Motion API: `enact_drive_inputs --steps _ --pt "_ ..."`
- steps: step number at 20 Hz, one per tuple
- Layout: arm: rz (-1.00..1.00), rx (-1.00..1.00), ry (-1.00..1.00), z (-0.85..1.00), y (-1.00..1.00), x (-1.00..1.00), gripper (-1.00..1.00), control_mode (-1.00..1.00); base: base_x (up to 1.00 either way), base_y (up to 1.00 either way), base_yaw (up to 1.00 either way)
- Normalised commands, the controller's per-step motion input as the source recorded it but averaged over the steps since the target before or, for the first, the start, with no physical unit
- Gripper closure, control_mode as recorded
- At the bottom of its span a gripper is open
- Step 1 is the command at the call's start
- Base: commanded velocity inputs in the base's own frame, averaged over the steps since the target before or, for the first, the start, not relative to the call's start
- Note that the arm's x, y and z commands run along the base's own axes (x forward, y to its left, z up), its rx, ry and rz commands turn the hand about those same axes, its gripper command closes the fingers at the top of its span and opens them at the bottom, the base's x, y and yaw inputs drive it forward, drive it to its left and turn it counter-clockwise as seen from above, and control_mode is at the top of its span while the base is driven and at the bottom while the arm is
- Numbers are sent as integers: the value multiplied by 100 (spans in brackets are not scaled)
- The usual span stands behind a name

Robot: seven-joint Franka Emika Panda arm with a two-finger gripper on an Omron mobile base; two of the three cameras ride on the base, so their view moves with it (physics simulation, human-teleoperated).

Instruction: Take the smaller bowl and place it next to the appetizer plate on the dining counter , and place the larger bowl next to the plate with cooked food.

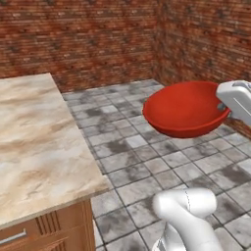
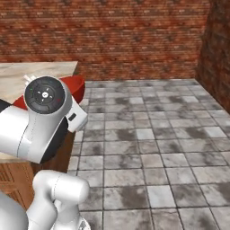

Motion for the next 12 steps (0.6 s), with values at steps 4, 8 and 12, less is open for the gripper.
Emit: enact_drive_inputs --steps 4,8,12 --pt "0 0 0 0 0 0 100 100 -9 0 35" --pt "0 0 0 0 0 0 100 100 8 0 45" --pt "0 0 0 0 0 0 100 100 26 6 50"
